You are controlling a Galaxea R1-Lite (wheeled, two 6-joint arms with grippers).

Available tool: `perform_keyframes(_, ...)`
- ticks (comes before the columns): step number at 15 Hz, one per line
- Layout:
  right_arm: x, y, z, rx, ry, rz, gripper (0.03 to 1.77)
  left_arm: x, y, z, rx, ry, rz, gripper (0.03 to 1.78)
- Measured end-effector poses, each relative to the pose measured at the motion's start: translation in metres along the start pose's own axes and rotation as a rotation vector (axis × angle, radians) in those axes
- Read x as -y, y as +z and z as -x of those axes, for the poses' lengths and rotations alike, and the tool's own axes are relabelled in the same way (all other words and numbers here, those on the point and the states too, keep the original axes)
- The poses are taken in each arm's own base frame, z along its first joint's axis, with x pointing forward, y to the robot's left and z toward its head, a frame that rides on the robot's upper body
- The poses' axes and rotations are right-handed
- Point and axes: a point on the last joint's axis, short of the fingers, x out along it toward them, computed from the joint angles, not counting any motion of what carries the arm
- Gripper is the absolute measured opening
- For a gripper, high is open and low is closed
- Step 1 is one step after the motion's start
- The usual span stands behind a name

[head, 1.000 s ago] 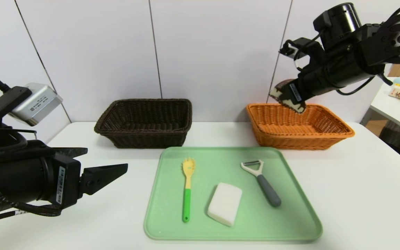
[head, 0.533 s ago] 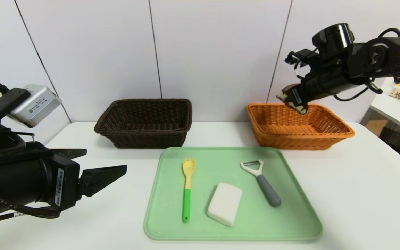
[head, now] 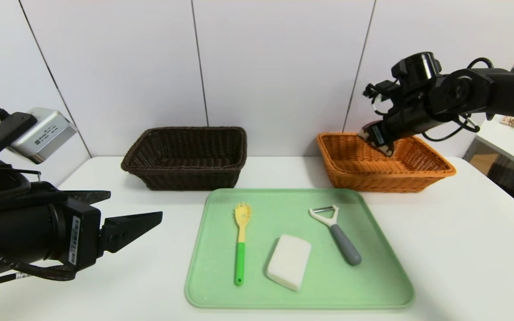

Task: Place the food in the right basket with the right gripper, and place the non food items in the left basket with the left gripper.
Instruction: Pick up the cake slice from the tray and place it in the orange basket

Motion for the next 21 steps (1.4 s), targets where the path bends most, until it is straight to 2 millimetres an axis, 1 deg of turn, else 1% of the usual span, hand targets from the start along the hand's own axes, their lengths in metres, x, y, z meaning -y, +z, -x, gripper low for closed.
perform_keyframes(5,-0.002,-0.003,-0.005,-0.021,0.007,0.000,0.67,0.000,0.000,0.000,-0.001,-0.001,-0.001,1.69)
perform_keyframes(20,-0.006,-0.015,-0.028,-0.084,0.019,-0.005,0.67,0.000,-0.001,0.002,-0.010,0.001,-0.003,1.69)
perform_keyframes(21,-0.006,-0.015,-0.028,-0.085,0.019,-0.004,0.78,0.000,-0.001,0.002,-0.009,0.001,-0.003,1.69)
